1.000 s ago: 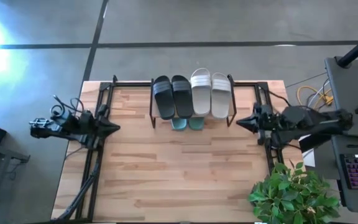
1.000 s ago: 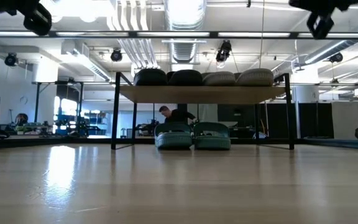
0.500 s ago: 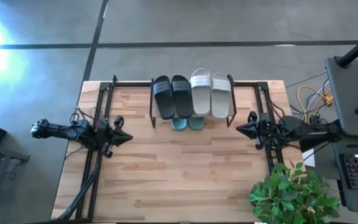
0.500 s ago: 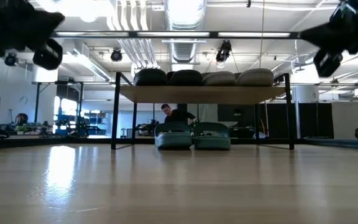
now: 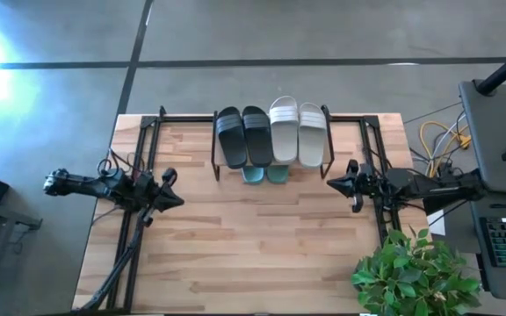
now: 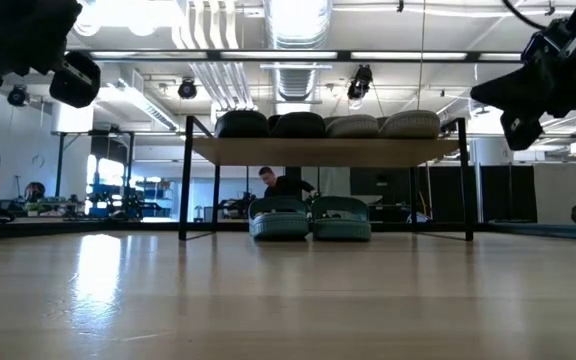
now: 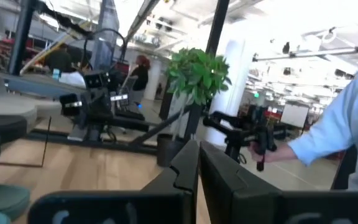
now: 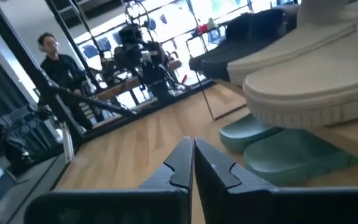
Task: Pick and place slides into the shelf
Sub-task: Return to Home Position
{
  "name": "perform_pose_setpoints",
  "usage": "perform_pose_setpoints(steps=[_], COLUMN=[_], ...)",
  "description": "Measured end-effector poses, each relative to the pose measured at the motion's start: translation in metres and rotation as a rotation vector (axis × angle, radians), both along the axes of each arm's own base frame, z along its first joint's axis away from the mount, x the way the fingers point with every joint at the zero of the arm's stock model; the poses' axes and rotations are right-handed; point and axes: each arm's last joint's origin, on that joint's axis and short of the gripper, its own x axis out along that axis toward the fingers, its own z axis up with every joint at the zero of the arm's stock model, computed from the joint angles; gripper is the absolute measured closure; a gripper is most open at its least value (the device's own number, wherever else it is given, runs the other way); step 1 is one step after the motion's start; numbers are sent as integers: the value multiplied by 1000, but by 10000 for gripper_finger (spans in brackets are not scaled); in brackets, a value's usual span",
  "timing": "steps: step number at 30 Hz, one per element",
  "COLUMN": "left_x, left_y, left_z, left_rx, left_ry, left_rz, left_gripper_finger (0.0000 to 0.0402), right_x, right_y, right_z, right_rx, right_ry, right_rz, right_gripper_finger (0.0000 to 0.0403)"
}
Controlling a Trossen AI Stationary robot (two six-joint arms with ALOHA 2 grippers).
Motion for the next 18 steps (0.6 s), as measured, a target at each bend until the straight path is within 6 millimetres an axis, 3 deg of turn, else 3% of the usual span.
perform_pose_setpoints(steps=[8,18], left_x=[1,2], left_y=[0,0], left_z=[0,-1], left_rx=[-6,-3], left_ry=[0,18], left_rz=[21,22], left_gripper_finger=[400,400], right_x=[1,1], right_y=[0,0], right_z=[-1,-1], right_rx=[-84,-59], right_ry=[25,24], right_rz=[11,11], right_gripper_finger=[394,394])
